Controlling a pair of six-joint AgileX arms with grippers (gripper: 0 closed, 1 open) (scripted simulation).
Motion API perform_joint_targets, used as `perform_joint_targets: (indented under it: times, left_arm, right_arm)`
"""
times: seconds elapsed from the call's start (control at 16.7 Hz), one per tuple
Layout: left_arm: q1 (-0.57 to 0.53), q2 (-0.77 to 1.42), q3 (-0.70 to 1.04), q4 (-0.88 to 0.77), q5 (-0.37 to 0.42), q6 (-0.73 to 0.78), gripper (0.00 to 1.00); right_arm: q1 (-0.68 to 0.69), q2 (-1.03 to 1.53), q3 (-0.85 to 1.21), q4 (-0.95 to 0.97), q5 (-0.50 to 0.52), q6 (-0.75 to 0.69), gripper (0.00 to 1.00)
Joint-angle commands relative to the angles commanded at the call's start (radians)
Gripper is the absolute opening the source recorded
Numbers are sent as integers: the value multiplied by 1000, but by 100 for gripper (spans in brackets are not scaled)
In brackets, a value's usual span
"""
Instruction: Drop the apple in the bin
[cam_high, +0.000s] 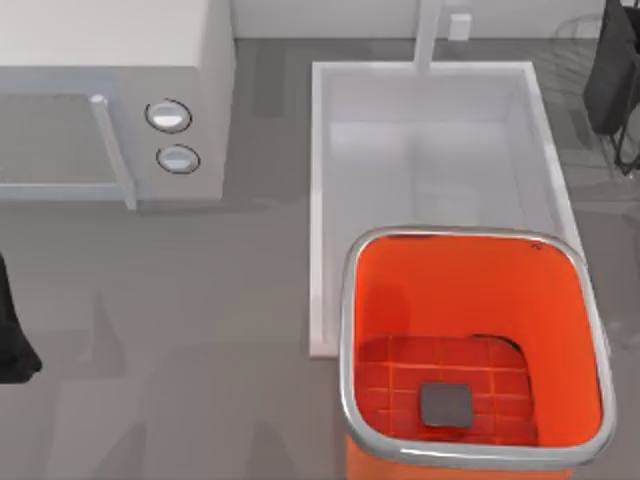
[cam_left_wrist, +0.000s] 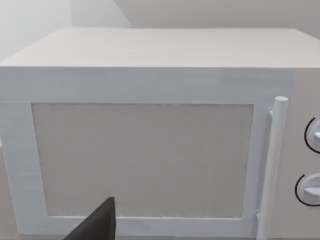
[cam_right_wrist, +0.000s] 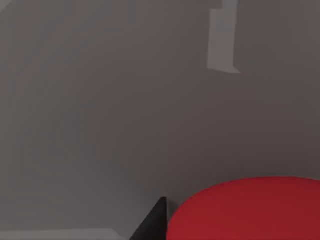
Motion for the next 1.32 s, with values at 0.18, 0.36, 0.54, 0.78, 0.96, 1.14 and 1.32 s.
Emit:
perform_joint_targets:
  times: [0.18, 0.36, 0.54, 0.78, 0.96, 1.14, 1.32]
  left_arm:
    - [0, 0, 0, 0, 0, 0, 100]
    - [0, 0, 0, 0, 0, 0, 100]
    - [0, 0, 0, 0, 0, 0, 100]
    - [0, 0, 0, 0, 0, 0, 100]
    - [0, 0, 0, 0, 0, 0, 100]
    - [0, 0, 0, 0, 0, 0, 100]
    - [0, 0, 0, 0, 0, 0, 100]
  right_arm:
    - [3, -20, 3, -15, -6, 8, 0]
    - [2, -25, 41, -54, -6, 5, 0]
    - [2, -48, 153, -188, -7, 0, 0]
    - [0, -94, 329, -448, -7, -2, 0]
    - [-1, -130, 425, -555, -7, 0, 0]
    - [-1, -139, 441, -572, -7, 2, 0]
    - [4, -135, 439, -571, -7, 3, 0]
